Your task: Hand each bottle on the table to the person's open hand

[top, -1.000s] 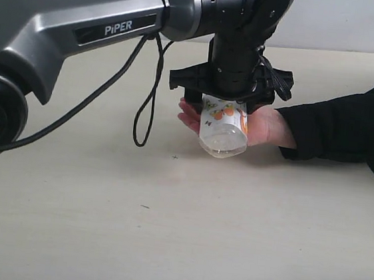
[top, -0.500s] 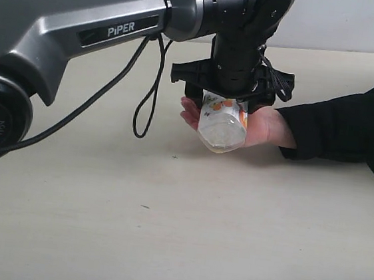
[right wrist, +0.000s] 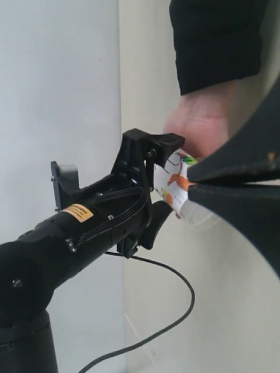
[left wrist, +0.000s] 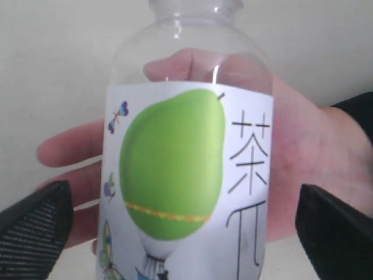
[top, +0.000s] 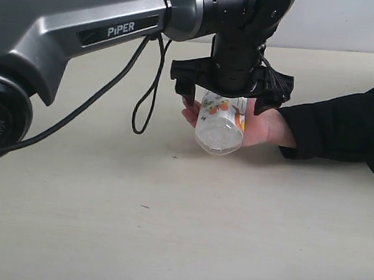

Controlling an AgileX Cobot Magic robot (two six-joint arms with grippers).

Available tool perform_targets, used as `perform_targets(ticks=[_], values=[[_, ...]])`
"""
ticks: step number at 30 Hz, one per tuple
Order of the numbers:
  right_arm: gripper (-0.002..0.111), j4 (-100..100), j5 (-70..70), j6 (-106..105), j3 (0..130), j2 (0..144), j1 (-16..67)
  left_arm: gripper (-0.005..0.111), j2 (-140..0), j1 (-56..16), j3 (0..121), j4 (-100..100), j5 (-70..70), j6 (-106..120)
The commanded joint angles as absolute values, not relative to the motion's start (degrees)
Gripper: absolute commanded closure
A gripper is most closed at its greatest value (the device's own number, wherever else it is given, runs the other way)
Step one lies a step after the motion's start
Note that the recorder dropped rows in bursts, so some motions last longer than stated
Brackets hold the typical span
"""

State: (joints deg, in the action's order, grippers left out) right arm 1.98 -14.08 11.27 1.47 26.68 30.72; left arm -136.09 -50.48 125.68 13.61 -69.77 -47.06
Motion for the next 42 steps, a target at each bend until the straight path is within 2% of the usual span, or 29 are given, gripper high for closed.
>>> perform_targets(ticks=[1, 9, 12, 13, 15, 16, 18, 20, 25, 42], values=[[0.108, 2.1, -14.3, 10.9, 1.3, 26.4, 30.6, 0.002, -134.7, -50.7, 126.1, 14.3, -70.0, -44.6], [0.108, 2.1, -14.3, 10.9, 1.3, 26.4, 30.6, 0.002, -129.2, -50.5, 126.1, 14.3, -70.0, -40.1], [0.108, 2.1, -14.3, 10.9, 1.3, 26.4, 30.6, 0.009, -126.1, -50.5, 126.1, 14.3, -70.0, -37.4], [0.108, 2.1, -14.3, 10.9, 1.3, 26.4, 30.6, 0.017, -125.2, -50.5, 126.1, 14.3, -70.0, -36.5], [0.108, 2.1, -14.3, 10.9, 1.3, 26.4, 30.6, 0.040, -123.3, -50.5, 125.9, 12.0, -70.0, -34.0], [0.108, 2.1, -14.3, 10.9, 1.3, 26.4, 30.6, 0.060, -122.4, -50.5, 125.7, 10.7, -70.0, -33.6], [0.108, 2.1, -14.3, 10.9, 1.3, 26.4, 30.6, 0.106, -120.7, -50.5, 124.8, 9.0, -70.0, -35.4], [0.108, 2.1, -14.3, 10.9, 1.3, 26.4, 30.6, 0.103, -118.8, -50.8, 123.3, 8.8, -70.0, -35.8], [0.108, 2.1, -14.3, 10.9, 1.3, 26.4, 30.6, 0.107, -113.8, -52.2, 116.8, 9.9, -70.0, -36.4], [0.108, 2.1, -14.3, 10.9, 1.3, 26.4, 30.6, 0.107, -90.9, -59.1, 81.4, 9.8, -70.0, -32.8]])
